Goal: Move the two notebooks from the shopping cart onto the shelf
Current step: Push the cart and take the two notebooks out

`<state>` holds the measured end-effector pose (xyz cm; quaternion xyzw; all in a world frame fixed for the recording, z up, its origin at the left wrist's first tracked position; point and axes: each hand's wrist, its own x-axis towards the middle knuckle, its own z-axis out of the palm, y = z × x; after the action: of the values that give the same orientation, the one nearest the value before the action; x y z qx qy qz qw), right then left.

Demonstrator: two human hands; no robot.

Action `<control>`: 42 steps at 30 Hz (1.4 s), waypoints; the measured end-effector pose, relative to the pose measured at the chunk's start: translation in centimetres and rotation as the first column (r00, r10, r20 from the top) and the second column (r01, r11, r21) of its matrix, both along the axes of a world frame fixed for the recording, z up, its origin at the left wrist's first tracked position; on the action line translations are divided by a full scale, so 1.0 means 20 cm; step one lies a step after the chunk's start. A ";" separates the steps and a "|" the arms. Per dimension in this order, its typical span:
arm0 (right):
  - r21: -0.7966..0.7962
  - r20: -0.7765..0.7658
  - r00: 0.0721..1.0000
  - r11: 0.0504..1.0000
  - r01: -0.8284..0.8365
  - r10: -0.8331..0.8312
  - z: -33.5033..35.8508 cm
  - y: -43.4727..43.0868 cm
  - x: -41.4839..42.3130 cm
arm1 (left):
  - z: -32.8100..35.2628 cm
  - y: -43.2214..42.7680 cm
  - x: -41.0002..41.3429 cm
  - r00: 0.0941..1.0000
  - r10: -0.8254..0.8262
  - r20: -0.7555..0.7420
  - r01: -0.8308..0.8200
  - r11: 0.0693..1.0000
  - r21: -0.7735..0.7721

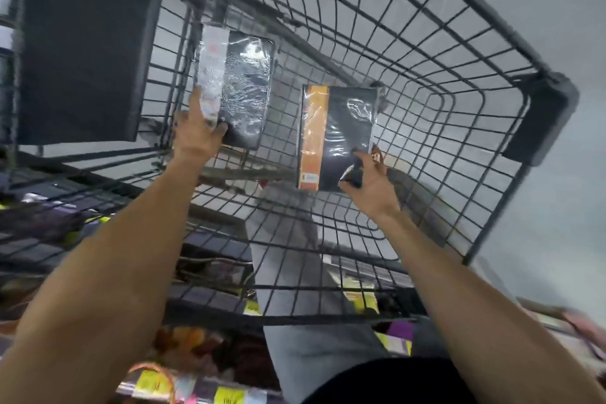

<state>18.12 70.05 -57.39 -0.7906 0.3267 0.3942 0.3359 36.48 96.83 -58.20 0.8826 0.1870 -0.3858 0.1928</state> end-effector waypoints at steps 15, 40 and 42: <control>-0.177 0.180 0.972 0.967 0.184 -0.152 -0.10 0.13 -0.05 | -0.11 0.03 -0.04 0.983 0.161 0.090 -0.160 0.987 -0.028; 0.002 0.231 0.955 0.981 0.193 -0.188 0.06 0.06 -0.07 | 0.02 0.00 -0.14 0.946 0.322 -0.027 -0.319 0.920 -0.226; 0.010 0.252 0.954 0.986 0.167 -0.164 0.11 0.03 -0.05 | 0.09 -0.02 -0.13 0.941 0.338 -0.015 -0.330 0.907 -0.262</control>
<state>17.13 70.73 -55.18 -0.8059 0.3489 0.2593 0.4019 33.98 96.41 -56.32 0.8103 0.2798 -0.3549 0.3729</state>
